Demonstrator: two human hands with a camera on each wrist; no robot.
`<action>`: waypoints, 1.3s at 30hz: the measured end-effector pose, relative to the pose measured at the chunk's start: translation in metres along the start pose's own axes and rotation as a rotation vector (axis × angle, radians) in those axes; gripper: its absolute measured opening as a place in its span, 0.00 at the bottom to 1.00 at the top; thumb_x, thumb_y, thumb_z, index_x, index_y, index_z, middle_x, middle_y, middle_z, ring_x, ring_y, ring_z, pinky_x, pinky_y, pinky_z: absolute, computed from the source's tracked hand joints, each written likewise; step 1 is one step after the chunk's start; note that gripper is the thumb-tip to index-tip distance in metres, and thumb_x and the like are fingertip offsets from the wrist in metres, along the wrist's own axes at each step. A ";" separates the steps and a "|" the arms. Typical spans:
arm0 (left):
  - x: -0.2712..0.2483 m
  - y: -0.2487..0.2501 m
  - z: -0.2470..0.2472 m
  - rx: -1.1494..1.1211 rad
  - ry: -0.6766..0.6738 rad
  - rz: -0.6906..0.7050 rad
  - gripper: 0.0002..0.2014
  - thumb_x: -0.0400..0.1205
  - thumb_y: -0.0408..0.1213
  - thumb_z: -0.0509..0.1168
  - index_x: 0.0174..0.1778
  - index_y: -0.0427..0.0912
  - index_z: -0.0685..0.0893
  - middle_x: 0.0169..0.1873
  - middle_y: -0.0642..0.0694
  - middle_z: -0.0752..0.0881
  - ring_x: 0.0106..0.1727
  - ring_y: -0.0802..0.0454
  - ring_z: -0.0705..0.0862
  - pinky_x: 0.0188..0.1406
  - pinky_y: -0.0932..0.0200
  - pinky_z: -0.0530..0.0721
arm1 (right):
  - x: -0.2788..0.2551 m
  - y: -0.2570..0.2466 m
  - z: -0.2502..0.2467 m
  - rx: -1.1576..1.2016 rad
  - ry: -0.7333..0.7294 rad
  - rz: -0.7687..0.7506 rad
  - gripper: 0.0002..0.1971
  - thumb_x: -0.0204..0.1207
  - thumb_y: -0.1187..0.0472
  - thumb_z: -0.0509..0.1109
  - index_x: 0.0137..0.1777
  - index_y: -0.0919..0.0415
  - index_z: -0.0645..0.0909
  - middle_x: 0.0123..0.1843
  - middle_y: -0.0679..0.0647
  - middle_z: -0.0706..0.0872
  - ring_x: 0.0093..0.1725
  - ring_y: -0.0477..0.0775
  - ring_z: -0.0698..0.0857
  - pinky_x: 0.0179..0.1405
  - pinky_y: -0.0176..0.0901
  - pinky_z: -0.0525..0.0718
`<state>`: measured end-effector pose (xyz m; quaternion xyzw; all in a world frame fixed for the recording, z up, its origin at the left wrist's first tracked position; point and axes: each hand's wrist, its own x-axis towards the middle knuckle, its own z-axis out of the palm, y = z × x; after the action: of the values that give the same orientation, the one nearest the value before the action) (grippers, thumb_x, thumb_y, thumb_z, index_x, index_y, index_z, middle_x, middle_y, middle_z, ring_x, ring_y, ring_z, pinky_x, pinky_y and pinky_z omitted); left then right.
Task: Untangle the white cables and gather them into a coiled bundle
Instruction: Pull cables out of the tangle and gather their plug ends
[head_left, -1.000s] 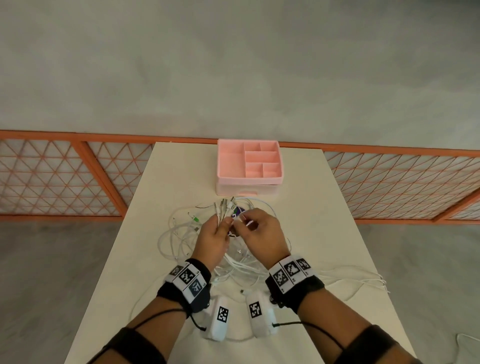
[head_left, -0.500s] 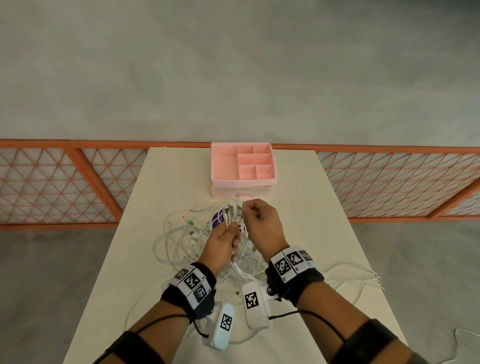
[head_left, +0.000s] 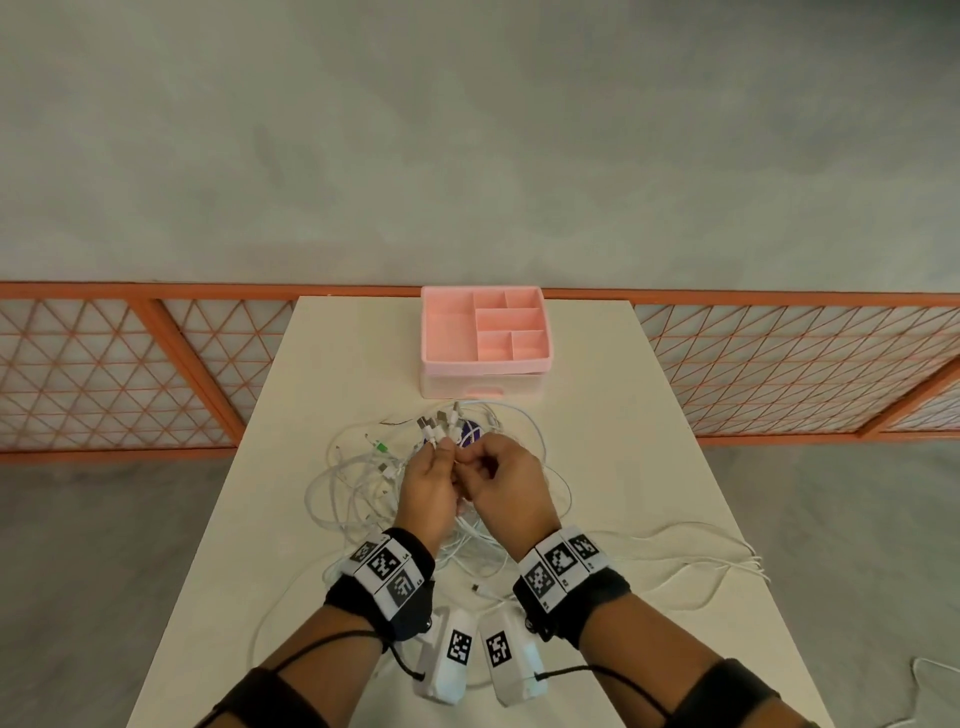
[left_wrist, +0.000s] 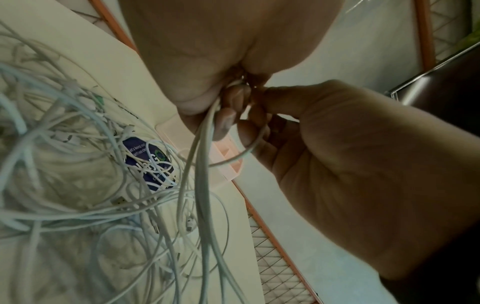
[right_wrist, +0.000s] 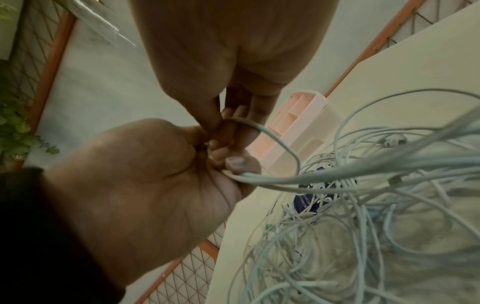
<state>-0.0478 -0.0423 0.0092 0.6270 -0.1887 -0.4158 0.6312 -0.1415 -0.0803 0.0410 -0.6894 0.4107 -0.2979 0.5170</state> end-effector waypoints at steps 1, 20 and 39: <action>0.002 0.000 -0.001 -0.015 0.031 0.005 0.16 0.92 0.39 0.54 0.40 0.38 0.75 0.22 0.47 0.75 0.22 0.53 0.71 0.19 0.62 0.67 | -0.001 0.003 0.000 -0.025 -0.009 -0.015 0.04 0.77 0.74 0.71 0.45 0.67 0.82 0.31 0.46 0.82 0.25 0.35 0.81 0.27 0.26 0.78; 0.006 0.021 -0.020 -0.234 -0.013 0.028 0.18 0.91 0.45 0.57 0.35 0.45 0.68 0.22 0.51 0.62 0.19 0.55 0.60 0.18 0.63 0.62 | 0.014 0.042 -0.036 -0.153 -0.054 0.079 0.10 0.80 0.67 0.63 0.43 0.51 0.77 0.34 0.57 0.88 0.33 0.54 0.86 0.38 0.51 0.86; -0.001 0.019 -0.007 -0.167 -0.165 0.151 0.18 0.78 0.47 0.71 0.49 0.34 0.82 0.30 0.39 0.81 0.23 0.53 0.71 0.21 0.60 0.72 | 0.012 -0.031 -0.037 0.393 -0.170 -0.043 0.09 0.80 0.81 0.62 0.50 0.68 0.76 0.34 0.64 0.87 0.28 0.54 0.82 0.31 0.39 0.81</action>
<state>-0.0376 -0.0397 0.0270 0.5202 -0.2512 -0.4315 0.6929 -0.1585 -0.1047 0.0809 -0.6066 0.2847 -0.3239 0.6679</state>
